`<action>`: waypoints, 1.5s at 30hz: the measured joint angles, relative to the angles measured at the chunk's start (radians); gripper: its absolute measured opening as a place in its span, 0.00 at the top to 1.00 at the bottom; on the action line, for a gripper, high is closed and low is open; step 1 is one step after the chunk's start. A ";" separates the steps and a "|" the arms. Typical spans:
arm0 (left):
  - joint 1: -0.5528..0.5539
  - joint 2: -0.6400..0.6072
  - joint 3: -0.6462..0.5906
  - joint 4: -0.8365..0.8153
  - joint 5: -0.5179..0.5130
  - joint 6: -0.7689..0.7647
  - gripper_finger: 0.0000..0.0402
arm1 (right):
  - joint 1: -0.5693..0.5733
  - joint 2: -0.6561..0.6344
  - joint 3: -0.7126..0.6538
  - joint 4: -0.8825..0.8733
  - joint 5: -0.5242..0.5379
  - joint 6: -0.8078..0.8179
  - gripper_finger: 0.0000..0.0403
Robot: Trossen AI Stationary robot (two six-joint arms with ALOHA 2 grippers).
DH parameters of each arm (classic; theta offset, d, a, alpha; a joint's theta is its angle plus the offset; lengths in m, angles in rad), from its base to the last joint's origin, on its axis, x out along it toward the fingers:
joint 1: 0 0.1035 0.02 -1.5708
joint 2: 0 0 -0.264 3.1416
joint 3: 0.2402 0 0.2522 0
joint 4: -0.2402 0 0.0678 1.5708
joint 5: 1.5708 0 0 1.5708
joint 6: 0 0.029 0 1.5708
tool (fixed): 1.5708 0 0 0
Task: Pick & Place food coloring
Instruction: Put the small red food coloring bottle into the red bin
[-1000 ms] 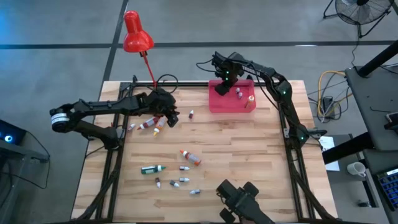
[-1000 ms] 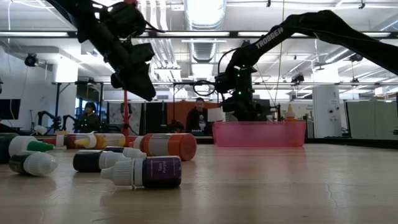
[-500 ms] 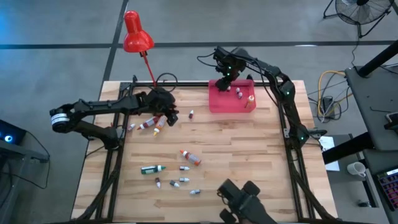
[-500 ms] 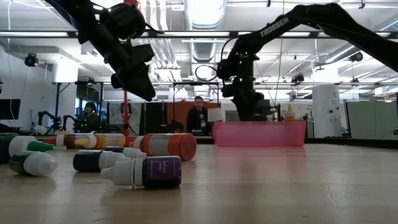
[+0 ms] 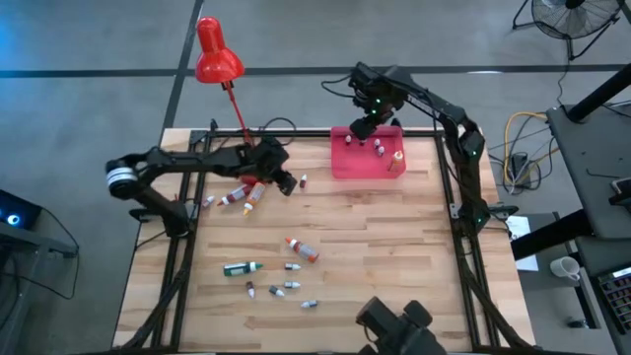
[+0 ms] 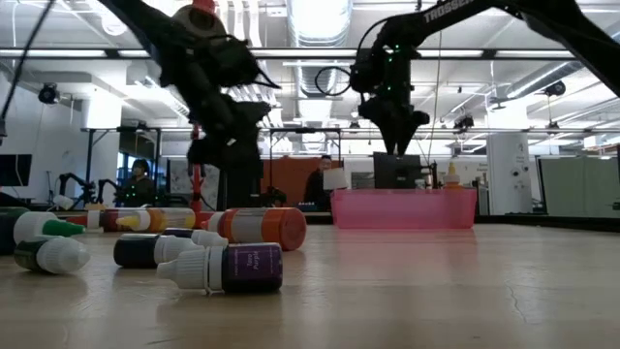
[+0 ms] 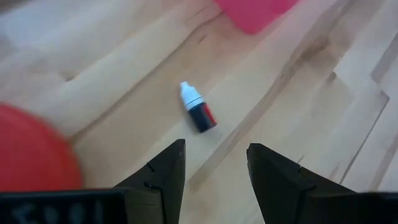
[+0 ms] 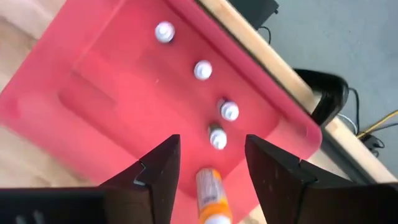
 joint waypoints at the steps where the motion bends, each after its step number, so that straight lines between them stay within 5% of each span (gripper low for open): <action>1: -0.007 0.029 0.027 -0.011 -0.001 -0.009 0.64 | 0.005 -0.013 -0.010 -0.003 0.000 0.002 0.56; 10: -0.042 0.222 0.189 -0.154 -0.018 -0.079 0.64 | 0.024 -0.204 -0.241 0.056 0.059 0.071 0.54; 23: -0.045 0.277 0.202 -0.107 -0.065 -0.210 0.64 | 0.025 -0.542 -0.668 0.244 0.053 0.192 0.54; 45: -0.049 0.422 0.295 -0.156 -0.136 -0.177 0.65 | 0.112 -0.593 -0.732 0.300 0.053 0.231 0.55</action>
